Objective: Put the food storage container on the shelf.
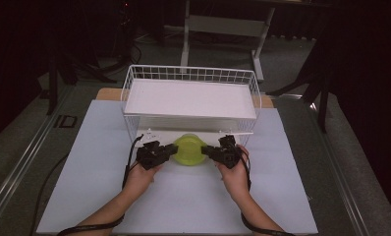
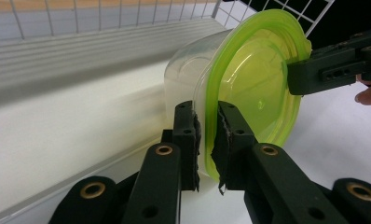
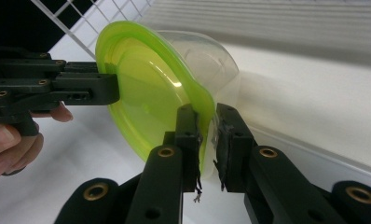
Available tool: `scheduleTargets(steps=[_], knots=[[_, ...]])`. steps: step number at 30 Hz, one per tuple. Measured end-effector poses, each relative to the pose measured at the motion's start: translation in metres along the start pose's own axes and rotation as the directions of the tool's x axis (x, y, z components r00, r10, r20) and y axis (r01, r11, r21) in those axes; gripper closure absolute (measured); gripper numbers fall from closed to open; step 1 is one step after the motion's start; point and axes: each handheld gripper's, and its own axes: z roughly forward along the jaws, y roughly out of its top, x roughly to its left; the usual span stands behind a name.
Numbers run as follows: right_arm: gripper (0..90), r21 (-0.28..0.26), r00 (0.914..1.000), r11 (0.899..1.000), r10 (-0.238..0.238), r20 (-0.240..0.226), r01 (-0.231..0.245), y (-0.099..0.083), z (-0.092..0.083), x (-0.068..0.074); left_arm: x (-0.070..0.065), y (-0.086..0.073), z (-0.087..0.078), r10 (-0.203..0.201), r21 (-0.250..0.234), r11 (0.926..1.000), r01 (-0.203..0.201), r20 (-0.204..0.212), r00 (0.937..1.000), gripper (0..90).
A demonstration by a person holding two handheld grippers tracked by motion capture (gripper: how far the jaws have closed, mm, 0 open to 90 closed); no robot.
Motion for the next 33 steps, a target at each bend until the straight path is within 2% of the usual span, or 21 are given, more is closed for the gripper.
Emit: scheduleTargets(steps=[7,11,18,22,26,28,30,33], knots=[[80.0,-0.004,0.9998,1.0,0.004,0.022,-0.004,-0.001,0.007,-0.006,0.006,0.001,0.008,-0.004,0.011,0.9999,0.004,0.001,1.0,80.2],[79.9,-0.022,0.9996,1.0,0.003,0.027,-0.003,0.001,0.011,-0.008,0.009,0.002,0.01,-0.005,-0.013,0.9999,0.005,0.008,1.0,79.9],[78.1,-0.058,0.9994,0.998,0.018,0.029,-0.016,0.005,0.015,-0.015,0.008,0.009,0.015,0.02,-0.014,0.9997,-0.02,-0.01,0.9998,77.5],[75.0,-0.077,0.9981,0.997,-0.006,0.061,0.011,0.005,0.02,-0.014,0.011,0.008,0.016,0.005,-0.012,0.9999,-0.005,-0.018,0.9998,74.3],[72.9,-0.111,0.9965,0.993,-0.023,0.08,0.032,0.005,0.022,-0.013,0.012,0.01,0.018,0.014,-0.03,0.9994,-0.015,-0.036,0.9992,71.8],[70.7,-0.117,0.9938,0.992,-0.04,0.104,0.052,0.006,0.024,-0.012,0.015,0.011,0.019,-0.001,-0.037,0.9993,0.0,-0.038,0.9993,70.3],[70.0,-0.126,0.9924,0.99,-0.04,0.116,0.055,0.007,0.026,-0.012,0.017,0.013,0.02,-0.015,-0.043,0.999,0.014,-0.04,0.9991,69.0],[63.5,-0.135,0.989,0.989,-0.038,0.143,0.058,0.01,0.029,-0.014,0.02,0.015,0.022,-0.023,-0.052,0.9984,0.02,-0.05,0.9985,65.8]])
